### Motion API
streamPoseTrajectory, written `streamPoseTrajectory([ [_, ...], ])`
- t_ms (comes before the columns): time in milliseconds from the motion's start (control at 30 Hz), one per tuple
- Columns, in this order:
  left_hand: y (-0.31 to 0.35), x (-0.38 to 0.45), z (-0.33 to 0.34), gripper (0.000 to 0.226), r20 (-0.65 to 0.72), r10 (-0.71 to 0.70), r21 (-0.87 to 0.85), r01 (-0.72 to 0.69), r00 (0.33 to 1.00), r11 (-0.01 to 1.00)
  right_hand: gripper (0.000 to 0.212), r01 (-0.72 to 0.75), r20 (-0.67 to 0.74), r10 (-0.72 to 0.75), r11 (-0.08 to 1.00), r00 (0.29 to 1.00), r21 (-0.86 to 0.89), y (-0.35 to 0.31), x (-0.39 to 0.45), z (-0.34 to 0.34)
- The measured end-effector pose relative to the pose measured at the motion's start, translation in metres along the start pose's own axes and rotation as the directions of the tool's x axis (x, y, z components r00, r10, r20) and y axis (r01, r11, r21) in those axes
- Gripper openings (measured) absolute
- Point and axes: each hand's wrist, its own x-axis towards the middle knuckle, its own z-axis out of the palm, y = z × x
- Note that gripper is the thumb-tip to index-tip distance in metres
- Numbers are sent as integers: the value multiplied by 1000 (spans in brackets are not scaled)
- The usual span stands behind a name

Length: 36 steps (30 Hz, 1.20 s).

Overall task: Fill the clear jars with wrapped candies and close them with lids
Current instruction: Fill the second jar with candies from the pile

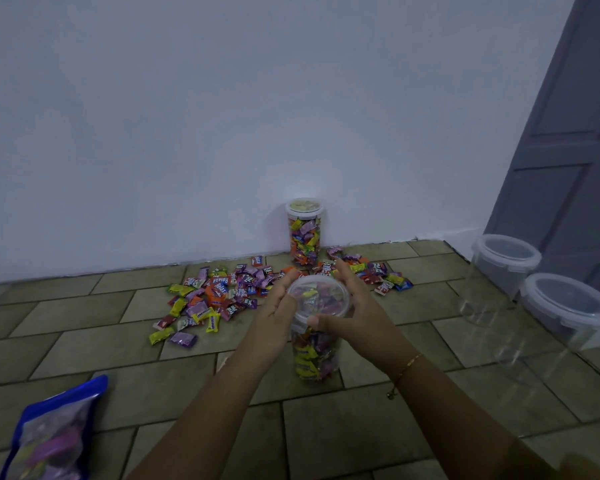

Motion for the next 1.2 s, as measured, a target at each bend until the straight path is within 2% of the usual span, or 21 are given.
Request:
streamPoseTrajectory([
  [167, -4, -1, 5, 37, -27, 38, 15, -38, 999, 999, 100, -40, 30, 41, 998, 999, -46, 1, 1, -6],
  [300, -11, 0, 9, 44, -100, 94, 69, -87, 991, 994, 84, -144, 227, 118, 984, 967, 100, 0, 2, -31],
  [400, -12, 1, 11, 45, -149, 120, 101, -106, 981, 989, 85, -175, 330, 116, 972, 937, 155, 6, 4, -42],
  [633, -14, 1, 15, 54, -207, 135, 139, -107, 969, 984, 81, -179, 293, 112, 961, 949, 213, 22, 10, -43],
  [867, -15, 2, 18, 54, -267, 150, 148, -113, 952, 983, 72, -161, 224, 111, 963, 968, 216, 22, 10, -40],
  [1067, -20, 5, 17, 38, -227, 88, 69, -74, 970, 995, 87, -175, 261, 134, 975, 956, 139, 16, 6, -41],
  [1200, -22, 12, 21, 45, -213, -22, 82, 40, 977, 996, 112, -183, 289, 195, 981, 937, -69, 7, 4, -30],
])
